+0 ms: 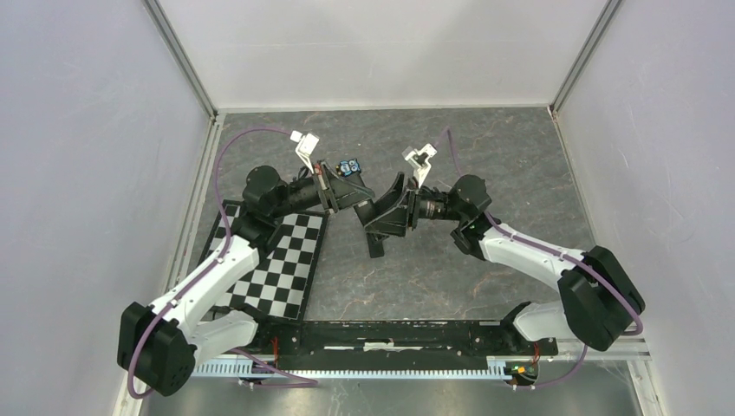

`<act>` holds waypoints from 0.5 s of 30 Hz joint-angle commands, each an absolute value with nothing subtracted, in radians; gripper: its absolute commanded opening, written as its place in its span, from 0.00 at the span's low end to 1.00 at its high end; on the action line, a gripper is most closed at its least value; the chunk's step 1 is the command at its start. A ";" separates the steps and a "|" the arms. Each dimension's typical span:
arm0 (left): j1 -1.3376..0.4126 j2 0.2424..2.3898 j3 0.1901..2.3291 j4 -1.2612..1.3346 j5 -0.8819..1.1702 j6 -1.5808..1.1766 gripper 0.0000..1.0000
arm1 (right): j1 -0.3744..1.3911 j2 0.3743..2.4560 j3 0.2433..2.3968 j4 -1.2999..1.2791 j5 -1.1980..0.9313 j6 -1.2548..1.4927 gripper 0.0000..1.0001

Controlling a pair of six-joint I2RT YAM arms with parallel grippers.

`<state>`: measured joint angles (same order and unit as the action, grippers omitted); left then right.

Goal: Load the batteries into the remote control

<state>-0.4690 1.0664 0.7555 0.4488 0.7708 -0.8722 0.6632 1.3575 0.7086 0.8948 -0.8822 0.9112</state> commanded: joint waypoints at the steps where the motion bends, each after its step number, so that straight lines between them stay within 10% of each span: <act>1: -0.471 1.032 0.800 0.285 0.596 -0.740 0.02 | 0.586 1.306 0.736 0.754 -0.840 0.766 0.77; 15: -0.467 1.093 0.790 0.015 0.292 -0.647 0.02 | 0.394 1.362 0.824 -0.092 0.055 0.134 0.54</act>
